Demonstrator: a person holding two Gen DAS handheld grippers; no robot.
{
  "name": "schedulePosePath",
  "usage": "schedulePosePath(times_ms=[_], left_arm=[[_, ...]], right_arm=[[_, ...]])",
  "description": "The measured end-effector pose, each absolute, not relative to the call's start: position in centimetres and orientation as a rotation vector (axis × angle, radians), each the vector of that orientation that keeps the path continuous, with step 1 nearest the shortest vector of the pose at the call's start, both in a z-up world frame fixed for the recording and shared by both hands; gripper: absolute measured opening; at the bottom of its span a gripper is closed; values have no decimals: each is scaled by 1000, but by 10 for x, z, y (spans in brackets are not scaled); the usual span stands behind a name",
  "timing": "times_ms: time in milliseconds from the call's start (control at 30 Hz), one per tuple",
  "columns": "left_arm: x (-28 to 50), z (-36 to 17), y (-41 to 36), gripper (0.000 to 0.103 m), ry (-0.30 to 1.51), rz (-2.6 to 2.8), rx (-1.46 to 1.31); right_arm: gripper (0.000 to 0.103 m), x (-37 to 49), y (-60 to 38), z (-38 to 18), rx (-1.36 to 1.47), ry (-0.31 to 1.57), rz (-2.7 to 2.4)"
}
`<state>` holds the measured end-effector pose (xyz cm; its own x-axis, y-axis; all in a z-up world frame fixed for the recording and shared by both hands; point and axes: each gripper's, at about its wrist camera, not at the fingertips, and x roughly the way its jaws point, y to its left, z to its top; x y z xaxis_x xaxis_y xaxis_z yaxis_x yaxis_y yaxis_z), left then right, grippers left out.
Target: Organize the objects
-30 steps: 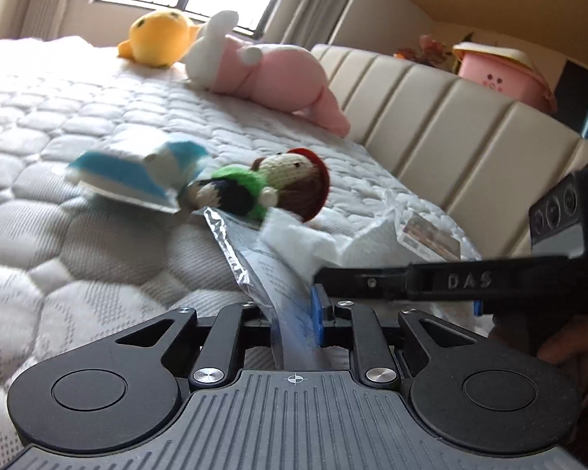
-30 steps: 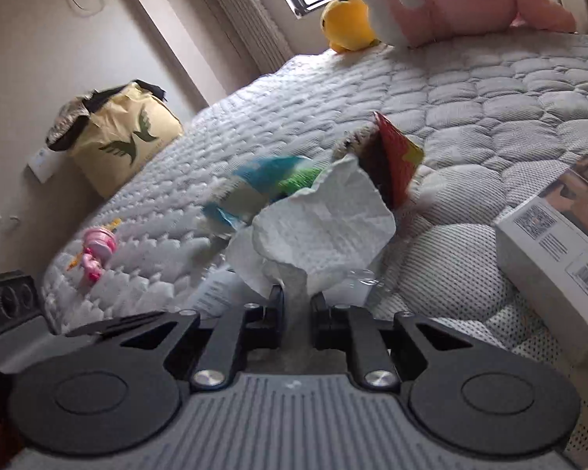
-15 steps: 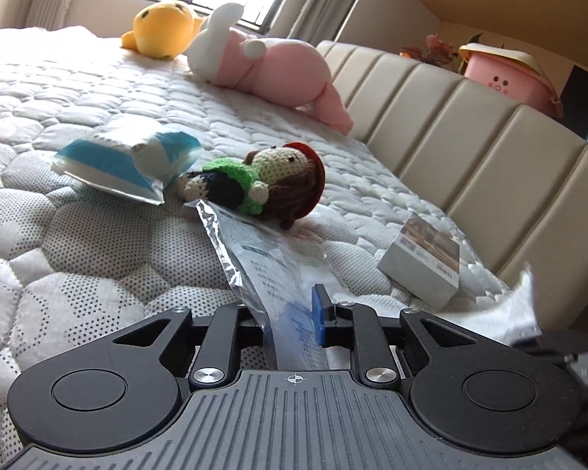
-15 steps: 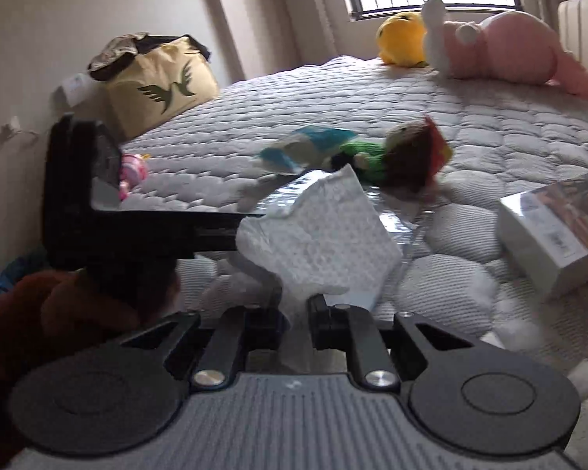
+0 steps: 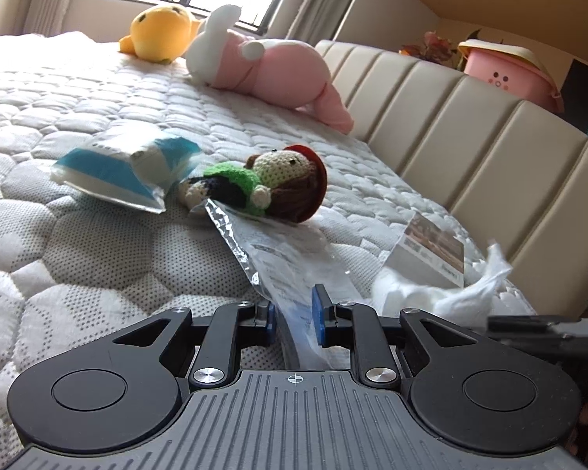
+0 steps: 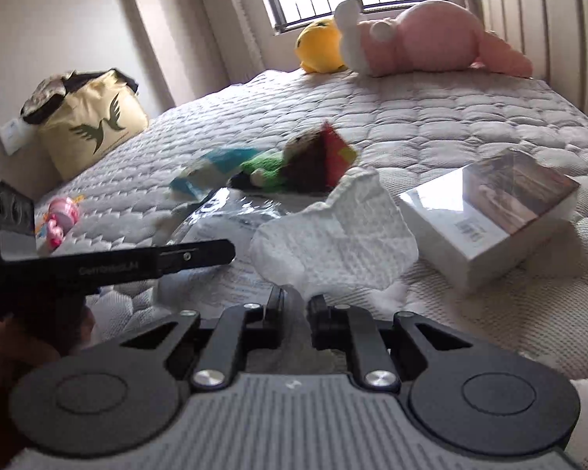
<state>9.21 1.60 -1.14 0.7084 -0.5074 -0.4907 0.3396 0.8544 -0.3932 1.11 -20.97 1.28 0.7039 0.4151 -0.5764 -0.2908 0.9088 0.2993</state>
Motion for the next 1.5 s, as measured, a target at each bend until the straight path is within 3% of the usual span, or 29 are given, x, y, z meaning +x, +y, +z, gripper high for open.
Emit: schedulePosePath(times_ms=[233, 500, 700, 800, 867, 933, 1033, 1233, 1367, 1500], left_arm=[[117, -8, 9, 7, 666, -520, -385], [81, 61, -37, 7, 339, -415, 338], [67, 21, -73, 8, 518, -608, 287], [58, 9, -72, 15, 537, -615, 233], [51, 10, -62, 25, 535, -613, 192], [44, 15, -47, 58, 530, -609, 150], [32, 24, -22, 76, 541, -624, 71], [35, 22, 24, 86, 659, -583, -149], [56, 10, 54, 86, 794, -568, -411], [72, -13, 74, 93, 913, -569, -661]], right_arm=[[15, 8, -259, 19, 314, 597, 291], [15, 5, -280, 8, 383, 583, 275], [15, 4, -276, 15, 360, 557, 279], [15, 3, -275, 24, 317, 539, 262], [15, 3, -273, 32, 319, 518, 274], [15, 4, -269, 40, 329, 499, 305], [15, 12, -252, 49, 361, 488, 403], [15, 42, -194, 40, 355, 586, 650], [15, 57, -173, 8, 279, 700, 573], [15, 46, -180, 2, 151, 675, 396]])
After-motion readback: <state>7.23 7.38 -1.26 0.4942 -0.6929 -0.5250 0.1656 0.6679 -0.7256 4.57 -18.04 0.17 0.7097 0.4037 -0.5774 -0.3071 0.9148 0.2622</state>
